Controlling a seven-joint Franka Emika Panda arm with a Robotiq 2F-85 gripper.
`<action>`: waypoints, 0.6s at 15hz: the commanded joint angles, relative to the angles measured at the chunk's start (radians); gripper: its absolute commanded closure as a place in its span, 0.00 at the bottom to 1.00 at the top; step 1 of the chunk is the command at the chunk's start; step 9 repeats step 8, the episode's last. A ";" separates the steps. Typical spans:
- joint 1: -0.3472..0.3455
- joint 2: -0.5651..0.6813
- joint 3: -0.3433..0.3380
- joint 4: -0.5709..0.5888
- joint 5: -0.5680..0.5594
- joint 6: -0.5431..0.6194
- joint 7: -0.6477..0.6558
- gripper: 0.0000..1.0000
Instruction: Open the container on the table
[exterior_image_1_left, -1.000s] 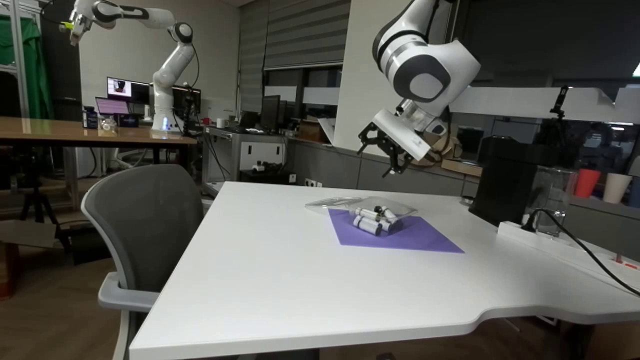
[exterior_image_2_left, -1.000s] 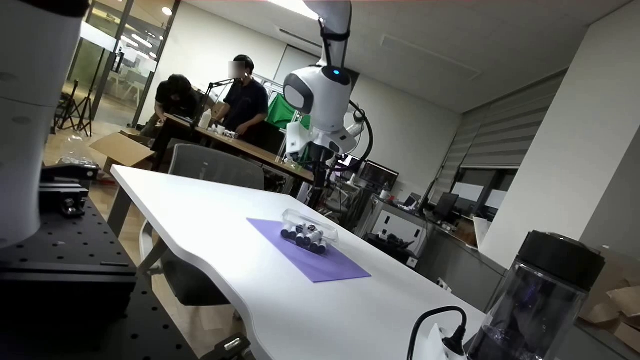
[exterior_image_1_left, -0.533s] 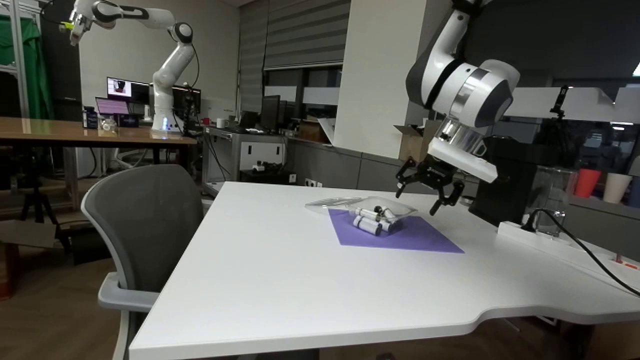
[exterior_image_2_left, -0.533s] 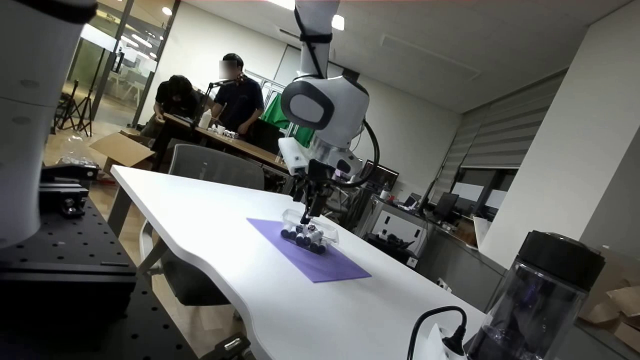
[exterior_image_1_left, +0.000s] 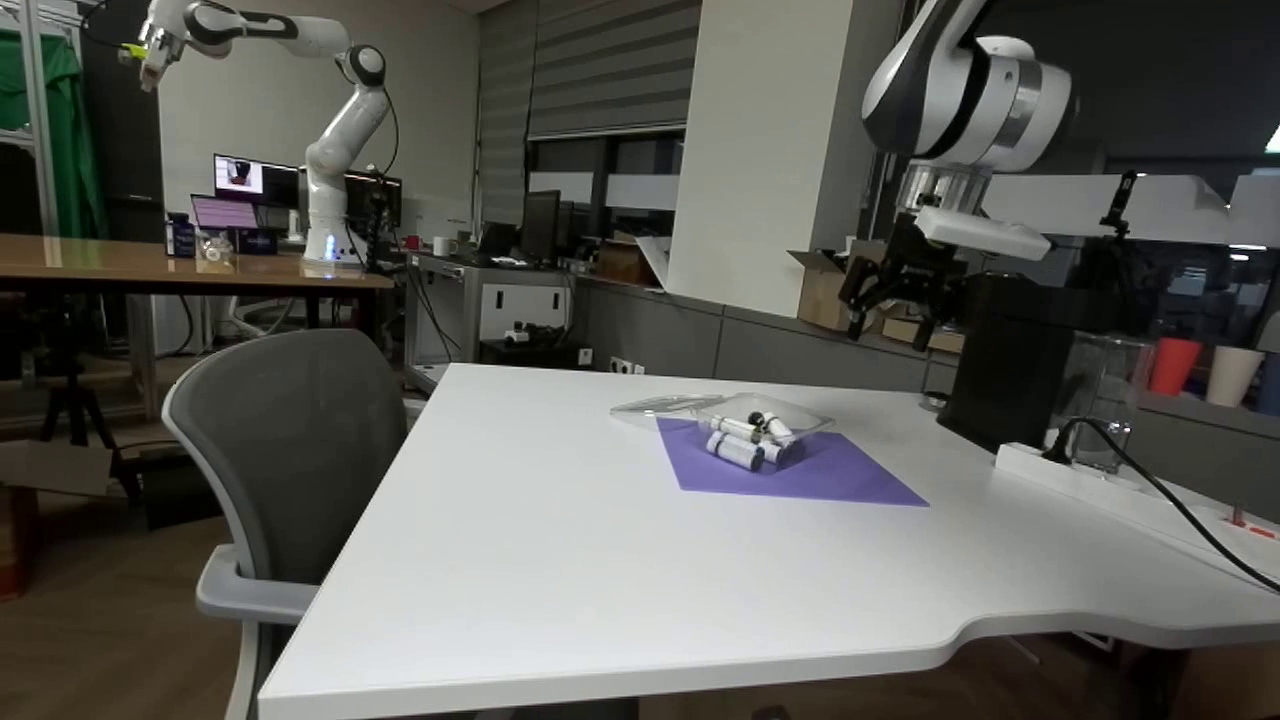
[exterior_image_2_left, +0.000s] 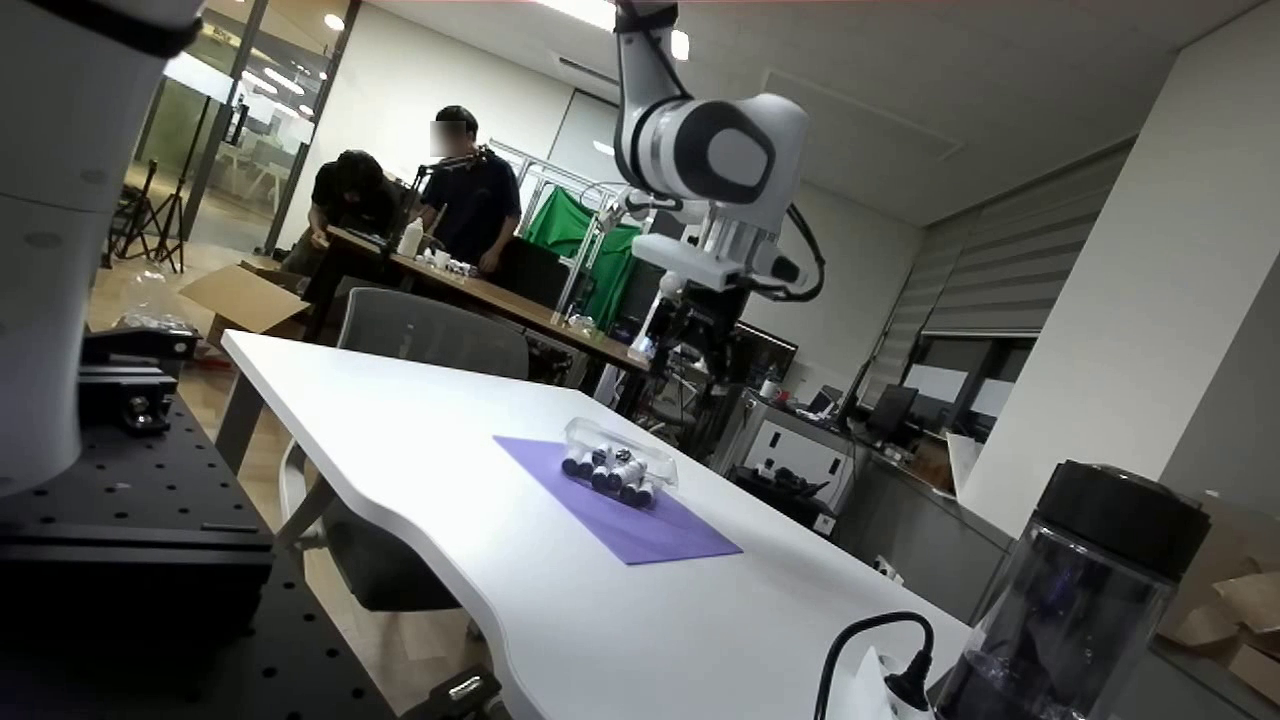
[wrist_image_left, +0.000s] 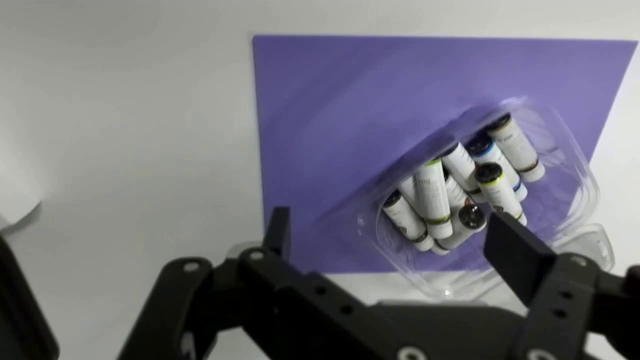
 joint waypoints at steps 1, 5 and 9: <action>-0.147 -0.105 0.130 0.133 -0.175 -0.182 0.086 0.00; -0.236 -0.137 0.219 0.193 -0.170 -0.287 0.044 0.00; -0.244 -0.158 0.228 0.221 -0.170 -0.334 0.042 0.00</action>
